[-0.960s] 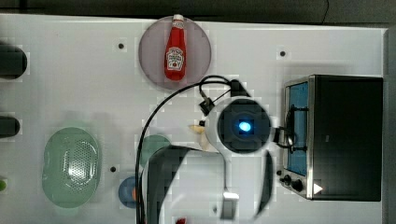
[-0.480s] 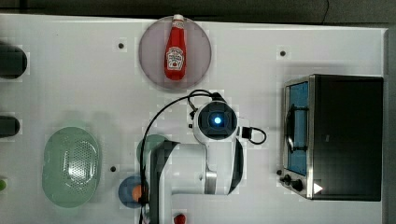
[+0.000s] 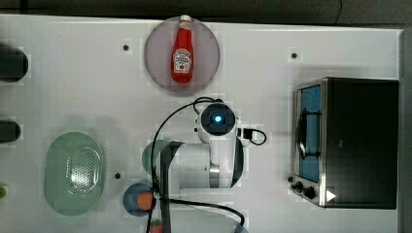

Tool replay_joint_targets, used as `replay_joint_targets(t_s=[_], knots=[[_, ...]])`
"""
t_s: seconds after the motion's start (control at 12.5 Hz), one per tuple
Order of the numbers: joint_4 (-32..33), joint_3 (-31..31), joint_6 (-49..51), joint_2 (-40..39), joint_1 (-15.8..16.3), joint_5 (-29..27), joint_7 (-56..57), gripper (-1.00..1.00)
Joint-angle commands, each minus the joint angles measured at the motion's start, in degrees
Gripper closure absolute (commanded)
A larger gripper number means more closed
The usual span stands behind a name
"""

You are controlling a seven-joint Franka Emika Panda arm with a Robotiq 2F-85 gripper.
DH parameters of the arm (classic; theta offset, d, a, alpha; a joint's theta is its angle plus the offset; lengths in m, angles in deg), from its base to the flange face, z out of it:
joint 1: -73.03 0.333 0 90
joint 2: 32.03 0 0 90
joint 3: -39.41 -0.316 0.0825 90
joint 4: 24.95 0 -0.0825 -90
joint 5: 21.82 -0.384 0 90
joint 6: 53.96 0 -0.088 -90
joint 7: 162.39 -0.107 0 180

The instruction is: Pick banana from table and place on oven.

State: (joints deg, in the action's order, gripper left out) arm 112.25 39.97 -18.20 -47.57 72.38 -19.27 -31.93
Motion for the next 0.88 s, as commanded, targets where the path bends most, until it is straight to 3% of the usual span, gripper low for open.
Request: replay_joint_targets(t_s=[0.08, 0.24, 0.72, 0.88], knots=[[1.1, -1.5, -4.1, -0.2, 0.2, -1.1, -0.5, -1.0], [2.0, -1.6, -6.7, -1.8, 0.2, -1.1, -0.5, -0.92], [2.1, -1.7, -10.1, -3.8, 0.2, -1.1, -0.5, 0.5], [2.0, -1.7, -10.1, -3.8, 0.2, -1.1, -0.5, 0.58]])
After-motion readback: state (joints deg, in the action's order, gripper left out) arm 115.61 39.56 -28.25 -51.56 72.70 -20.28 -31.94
